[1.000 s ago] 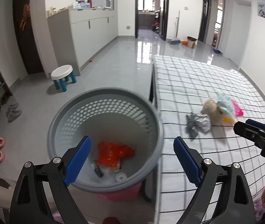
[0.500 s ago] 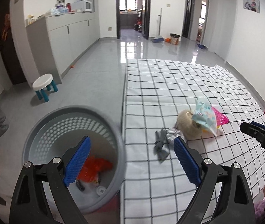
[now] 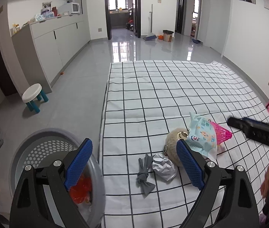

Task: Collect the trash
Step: 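Move both tools back over the mat toward the pink shuttlecock and wipes packet, then close the right tool on the pink shuttlecock and lift it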

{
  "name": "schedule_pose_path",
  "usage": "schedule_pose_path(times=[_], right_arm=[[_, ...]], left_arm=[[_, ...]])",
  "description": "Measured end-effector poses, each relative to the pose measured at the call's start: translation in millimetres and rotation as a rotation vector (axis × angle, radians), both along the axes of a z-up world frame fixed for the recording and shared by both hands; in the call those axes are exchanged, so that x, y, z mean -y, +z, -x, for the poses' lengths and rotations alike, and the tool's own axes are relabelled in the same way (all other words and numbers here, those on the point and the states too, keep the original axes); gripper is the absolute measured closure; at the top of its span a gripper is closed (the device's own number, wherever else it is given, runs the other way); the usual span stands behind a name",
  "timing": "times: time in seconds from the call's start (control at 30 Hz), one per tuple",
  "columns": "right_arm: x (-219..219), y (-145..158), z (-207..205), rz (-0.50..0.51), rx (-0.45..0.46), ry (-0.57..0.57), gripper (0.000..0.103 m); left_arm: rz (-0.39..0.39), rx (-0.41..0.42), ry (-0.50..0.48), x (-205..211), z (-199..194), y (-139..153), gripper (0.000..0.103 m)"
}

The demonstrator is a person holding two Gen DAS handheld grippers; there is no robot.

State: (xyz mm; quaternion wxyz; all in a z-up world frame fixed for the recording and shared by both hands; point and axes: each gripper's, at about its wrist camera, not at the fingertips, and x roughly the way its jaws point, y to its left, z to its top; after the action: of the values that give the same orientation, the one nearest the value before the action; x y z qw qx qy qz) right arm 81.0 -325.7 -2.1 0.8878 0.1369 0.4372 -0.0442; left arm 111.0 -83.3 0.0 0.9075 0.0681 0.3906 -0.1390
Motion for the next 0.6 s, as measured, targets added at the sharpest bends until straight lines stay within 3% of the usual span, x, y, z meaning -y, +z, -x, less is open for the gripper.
schedule_pose_path(times=[0.3,0.6], right_arm=[[22,-26,-28,-0.012,-0.063,-0.06,0.04],[17,-33,-2,0.006,-0.115,-0.022,0.04]], left_arm=[[-0.018,-0.003,0.004,-3,2,-10,0.015],[-0.02,-0.001,-0.002,1,14,-13,0.015]])
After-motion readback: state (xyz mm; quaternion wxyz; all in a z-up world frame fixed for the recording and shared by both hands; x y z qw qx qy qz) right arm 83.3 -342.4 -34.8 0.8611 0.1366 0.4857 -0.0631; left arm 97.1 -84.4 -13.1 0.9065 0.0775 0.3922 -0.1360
